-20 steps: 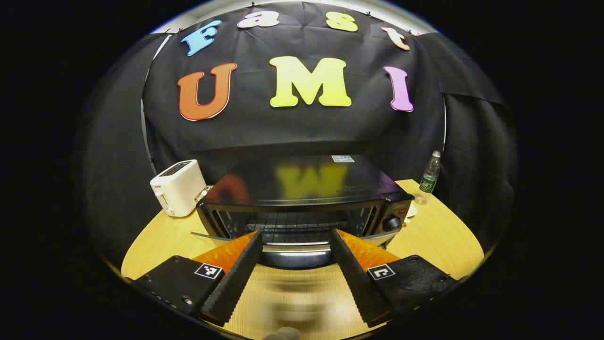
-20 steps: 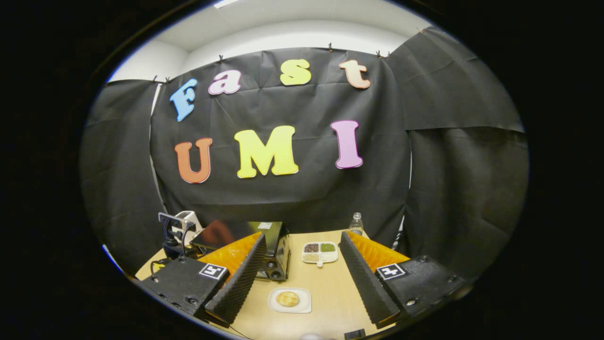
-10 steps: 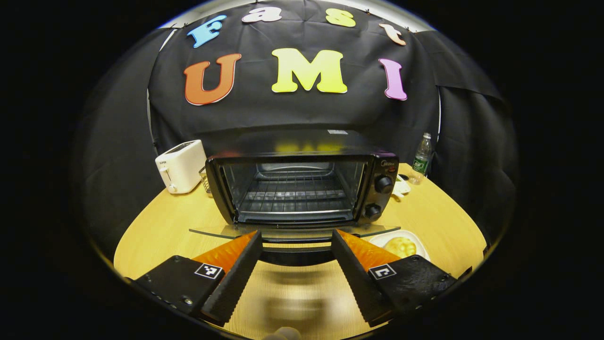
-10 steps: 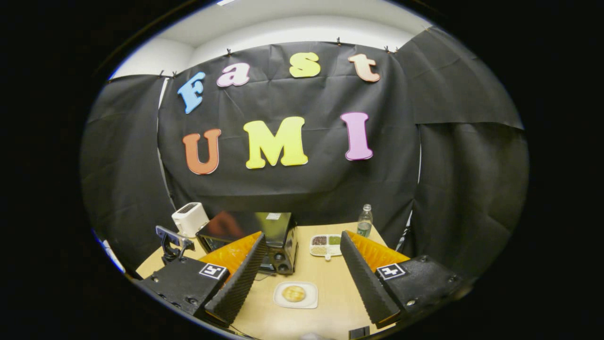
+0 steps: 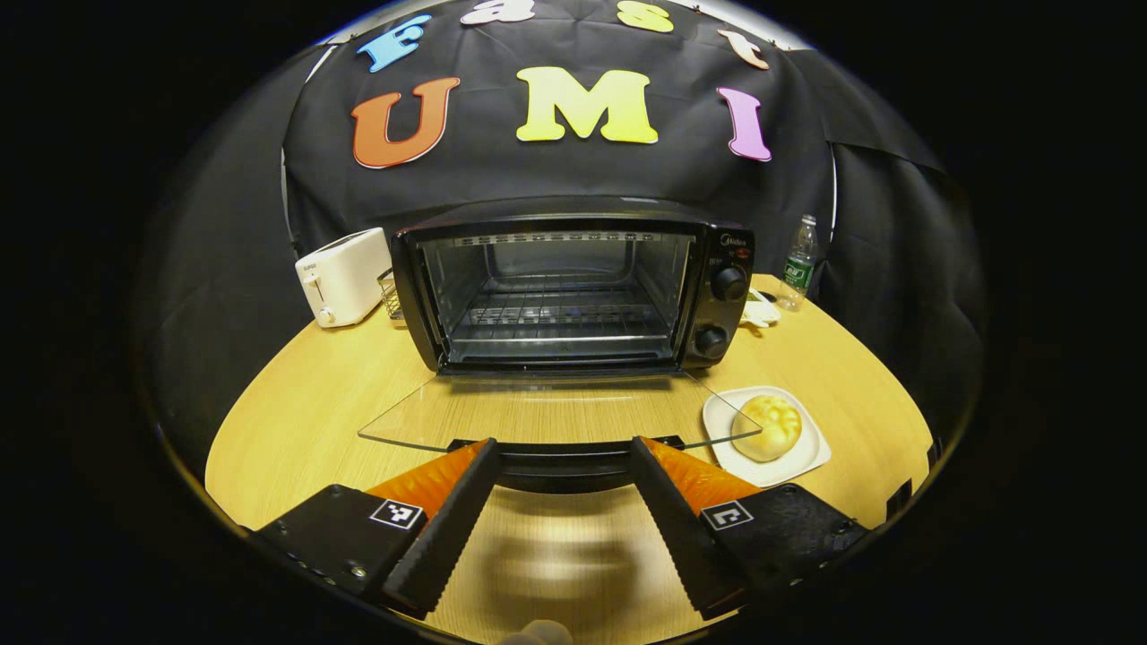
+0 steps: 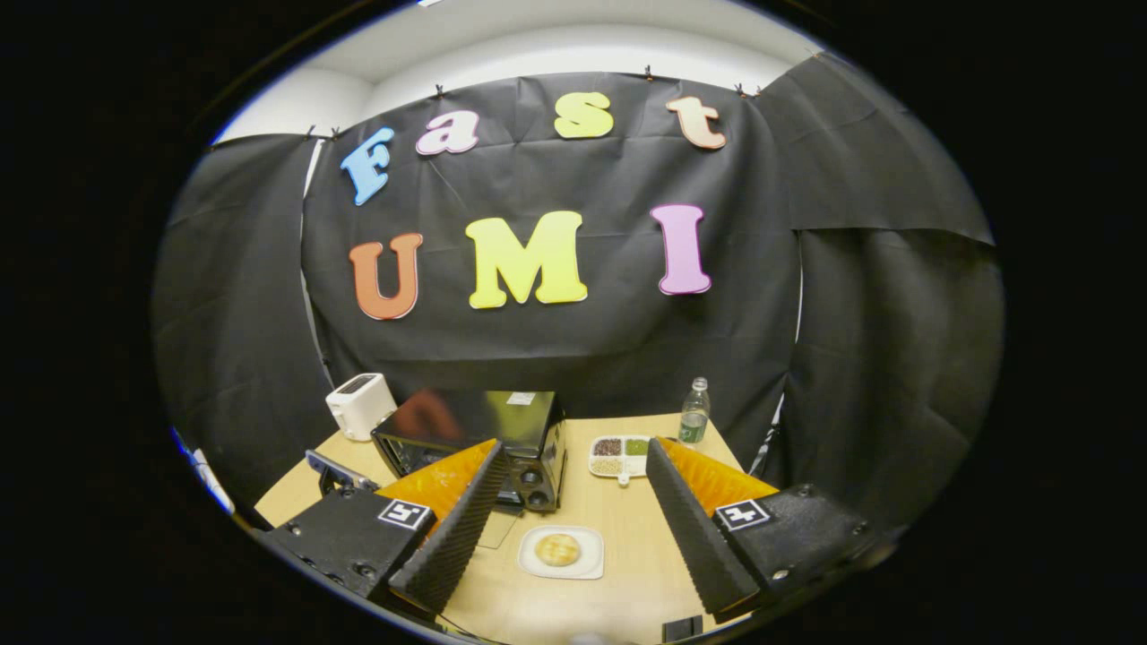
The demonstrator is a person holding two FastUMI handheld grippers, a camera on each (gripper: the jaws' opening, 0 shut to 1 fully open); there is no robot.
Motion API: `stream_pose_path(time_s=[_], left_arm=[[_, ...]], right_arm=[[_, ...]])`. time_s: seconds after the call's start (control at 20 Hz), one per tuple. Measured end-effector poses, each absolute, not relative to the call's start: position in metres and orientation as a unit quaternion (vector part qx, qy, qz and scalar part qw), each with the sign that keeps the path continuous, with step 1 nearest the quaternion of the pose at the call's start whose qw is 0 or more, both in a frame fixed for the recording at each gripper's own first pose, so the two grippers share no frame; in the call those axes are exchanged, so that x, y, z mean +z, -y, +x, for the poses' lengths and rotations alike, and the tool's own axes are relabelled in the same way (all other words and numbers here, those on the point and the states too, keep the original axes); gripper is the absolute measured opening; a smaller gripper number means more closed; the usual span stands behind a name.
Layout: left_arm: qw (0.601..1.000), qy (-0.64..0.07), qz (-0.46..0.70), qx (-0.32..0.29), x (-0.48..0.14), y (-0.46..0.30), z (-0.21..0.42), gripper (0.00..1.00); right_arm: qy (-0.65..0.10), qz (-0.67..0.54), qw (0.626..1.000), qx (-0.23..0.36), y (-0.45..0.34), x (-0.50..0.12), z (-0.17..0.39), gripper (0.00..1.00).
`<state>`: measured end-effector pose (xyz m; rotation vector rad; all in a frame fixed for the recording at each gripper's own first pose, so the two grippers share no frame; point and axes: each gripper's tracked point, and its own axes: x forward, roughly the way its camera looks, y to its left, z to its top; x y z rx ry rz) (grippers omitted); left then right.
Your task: Open the electric oven with the left hand, put the food in, and close the electric oven.
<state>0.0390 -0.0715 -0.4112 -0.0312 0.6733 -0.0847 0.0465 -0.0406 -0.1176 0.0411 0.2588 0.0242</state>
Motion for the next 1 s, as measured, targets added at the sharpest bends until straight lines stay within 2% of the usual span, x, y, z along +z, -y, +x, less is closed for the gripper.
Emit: stream_pose_path(time_s=[0.4, 0.45, 0.55, 0.65, 0.8, 1.0], left_arm=[[0.921, -0.387, -0.035, -0.034, -0.45, 0.069, 0.026, 0.96], [0.92, -0.39, -0.037, -0.033, -0.451, 0.07, 0.026, 1.0], [0.919, -0.391, -0.03, -0.036, -0.451, 0.07, 0.026, 0.96], [0.918, -0.394, -0.03, -0.036, -0.451, 0.07, 0.025, 0.96], [0.925, -0.377, -0.029, -0.037, -0.441, 0.068, 0.028, 0.96], [0.947, -0.318, -0.032, -0.03, -0.39, 0.058, 0.042, 0.96]], right_arm=[[-0.133, 0.014, 0.991, 0.006, 0.044, -0.12, 0.043, 1.0], [-0.134, 0.015, 0.991, 0.005, 0.046, -0.121, 0.042, 1.0], [-0.135, 0.015, 0.991, 0.003, 0.047, -0.122, 0.042, 1.0], [-0.139, 0.015, 0.99, 0.001, 0.048, -0.124, 0.041, 1.0], [-0.134, 0.019, 0.991, 0.0, 0.05, -0.12, 0.041, 1.0], [-0.107, 0.029, 0.994, 0.006, 0.047, -0.109, 0.044, 1.0]])
